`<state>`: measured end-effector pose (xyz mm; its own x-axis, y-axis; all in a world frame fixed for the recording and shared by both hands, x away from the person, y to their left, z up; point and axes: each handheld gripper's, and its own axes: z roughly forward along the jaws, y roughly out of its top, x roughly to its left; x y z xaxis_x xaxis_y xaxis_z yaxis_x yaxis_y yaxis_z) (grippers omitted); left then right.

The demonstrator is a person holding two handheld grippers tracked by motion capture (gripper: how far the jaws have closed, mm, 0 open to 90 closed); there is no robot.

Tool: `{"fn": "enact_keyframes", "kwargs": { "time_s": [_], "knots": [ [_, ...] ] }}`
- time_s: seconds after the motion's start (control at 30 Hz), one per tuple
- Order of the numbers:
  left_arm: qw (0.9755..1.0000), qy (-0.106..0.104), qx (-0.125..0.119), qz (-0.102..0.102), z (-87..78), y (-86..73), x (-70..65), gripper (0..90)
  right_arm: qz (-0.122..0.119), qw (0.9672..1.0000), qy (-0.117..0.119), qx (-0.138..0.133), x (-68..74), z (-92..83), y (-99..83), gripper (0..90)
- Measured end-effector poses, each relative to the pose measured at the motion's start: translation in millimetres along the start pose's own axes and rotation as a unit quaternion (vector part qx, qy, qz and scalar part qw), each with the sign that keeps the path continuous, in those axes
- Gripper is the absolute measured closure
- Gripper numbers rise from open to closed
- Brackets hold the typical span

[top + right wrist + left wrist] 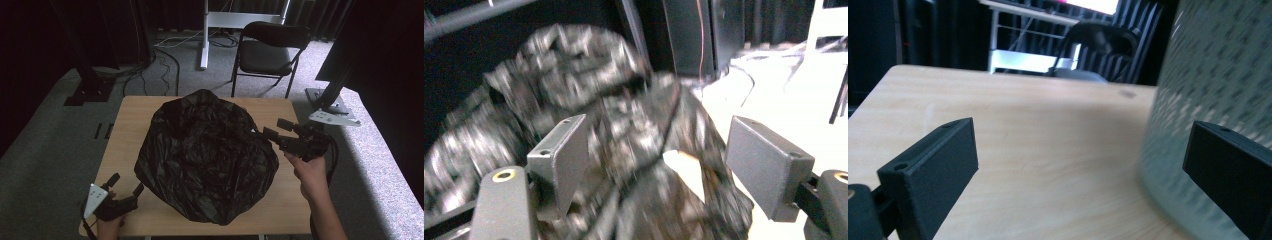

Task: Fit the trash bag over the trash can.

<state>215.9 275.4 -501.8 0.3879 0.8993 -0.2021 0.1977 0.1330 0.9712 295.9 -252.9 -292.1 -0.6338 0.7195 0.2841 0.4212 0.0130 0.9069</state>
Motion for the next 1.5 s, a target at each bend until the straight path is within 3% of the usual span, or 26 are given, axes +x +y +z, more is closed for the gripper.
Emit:
{"fn": "enact_keyframes", "kwargs": {
  "time_s": [0.1, 0.2, 0.3, 0.33, 0.37, 0.4, 0.5, 0.53, 0.57, 0.6, 0.67, 0.73, 0.77, 0.8, 0.83, 0.87, 0.9, 0.97, 1.0, 1.03, 1.07, 1.13, 1.17, 1.4, 1.43, 1.5],
  "knots": [
    [0.9992, -0.031, -0.010, -0.021, -13.0, 35.2, 1.0, 1.2, -0.017, 0.9992, -0.001, 0.035, -2.3, 2.5, -6.0, 24.9],
    [0.9969, -0.057, 0.022, -0.050, -19.1, 70.6, 0.2, 1.1, -0.025, 0.9980, 0.005, 0.058, -1.2, 7.8, -8.1, 24.9],
    [0.9926, -0.102, 0.049, -0.042, -22.6, 101.2, -5.0, 1.1, -0.032, 0.9964, 0.020, 0.076, 2.8, 14.2, -10.5, 24.9],
    [0.9899, -0.123, 0.055, -0.043, -22.1, 108.5, -7.3, 1.1, -0.037, 0.9957, 0.022, 0.081, 4.6, 15.7, -11.9, 25.0],
    [0.9899, -0.123, 0.055, -0.043, -22.1, 108.5, -7.3, 1.1, -0.037, 0.9957, 0.022, 0.081, 4.6, 15.7, -11.9, 25.0],
    [0.9853, -0.150, 0.067, -0.047, -19.0, 113.7, -9.6, 1.1, -0.042, 0.9950, 0.024, 0.087, 6.4, 17.4, -13.9, 25.7],
    [0.9736, -0.197, 0.097, -0.062, -4.6, 114.8, -15.0, 1.0, -0.050, 0.9932, 0.026, 0.102, 8.5, 20.5, -19.3, 31.3],
    [0.9716, -0.203, 0.103, -0.066, -0.7, 114.2, -15.6, 1.1, -0.052, 0.9928, 0.029, 0.104, 7.6, 21.0, -20.5, 33.5],
    [0.9716, -0.203, 0.103, -0.066, -0.7, 114.2, -15.6, 1.1, -0.052, 0.9928, 0.029, 0.104, 7.6, 21.0, -20.5, 33.5],
    [0.9651, -0.225, 0.111, -0.076, 8.3, 112.1, -17.2, 1.1, -0.052, 0.9926, 0.028, 0.106, 7.2, 21.1, -21.1, 34.2],
    [0.9575, -0.256, 0.106, -0.080, 17.5, 109.6, -19.0, 1.2, -0.050, 0.9921, 0.036, 0.109, 5.3, 21.4, -23.2, 42.9],
    [0.9530, -0.273, 0.102, -0.083, 23.1, 108.6, -21.2, 1.3, -0.054, 0.9914, 0.040, 0.113, 5.1, 21.8, -24.5, 49.1],
    [0.9530, -0.273, 0.102, -0.083, 23.1, 108.6, -21.2, 5.0, -0.054, 0.9914, 0.040, 0.113, 5.1, 21.8, -24.5, 49.1],
    [0.9495, -0.284, 0.097, -0.093, 26.7, 107.2, -22.8, 5.0, -0.055, 0.9908, 0.043, 0.116, 5.3, 21.8, -25.1, 51.3],
    [0.9483, -0.287, 0.098, -0.095, 27.9, 106.6, -23.4, 16.6, -0.062, 0.9907, 0.034, 0.116, 6.1, 21.4, -26.4, 55.8],
    [0.9442, -0.300, 0.094, -0.098, 28.8, 104.7, -23.9, 25.0, -0.063, 0.9908, 0.033, 0.115, 6.2, 20.9, -26.7, 57.5],
    [0.9430, -0.303, 0.092, -0.103, 29.2, 103.5, -24.4, 40.1, -0.061, 0.9916, 0.033, 0.109, 5.5, 19.1, -26.8, 61.0],
    [0.9440, -0.301, 0.096, -0.095, 29.3, 100.3, -25.7, 60.6, -0.065, 0.9923, 0.031, 0.101, 6.6, 15.1, -27.0, 67.5],
    [0.9440, -0.301, 0.096, -0.095, 29.3, 100.3, -25.7, 65.3, -0.065, 0.9926, 0.030, 0.098, 7.0, 14.2, -27.0, 69.6],
    [0.9411, -0.306, 0.099, -0.105, 29.4, 97.7, -24.1, 68.5, -0.064, 0.9929, 0.031, 0.095, 6.9, 12.8, -26.9, 72.9],
    [0.9419, -0.303, 0.097, -0.107, 28.8, 96.4, -23.4, 75.5, -0.064, 0.9930, 0.030, 0.095, 6.8, 11.8, -26.6, 77.2],
    [0.9410, -0.305, 0.097, -0.110, 28.3, 93.8, -20.9, 84.3, -0.063, 0.9931, 0.031, 0.094, 5.4, 10.1, -26.6, 82.5],
    [0.9430, -0.299, 0.099, -0.107, 28.0, 92.1, -20.0, 87.6, -0.061, 0.9933, 0.034, 0.092, 4.3, 9.7, -26.9, 85.7],
    [0.9455, -0.282, 0.129, -0.100, 29.2, 78.8, -18.6, 89.4, -0.027, 0.9964, 0.017, 0.078, -9.7, 7.7, -33.1, 89.5],
    [0.9469, -0.276, 0.137, -0.091, 29.6, 75.5, -20.1, 89.4, -0.021, 0.9968, 0.013, 0.077, -12.8, 8.0, -35.1, 89.5],
    [0.9461, -0.272, 0.155, -0.084, 30.3, 67.3, -21.7, 89.4, -0.016, 0.9965, -0.001, 0.082, -17.7, 9.8, -39.7, 89.5]
  ]
}}
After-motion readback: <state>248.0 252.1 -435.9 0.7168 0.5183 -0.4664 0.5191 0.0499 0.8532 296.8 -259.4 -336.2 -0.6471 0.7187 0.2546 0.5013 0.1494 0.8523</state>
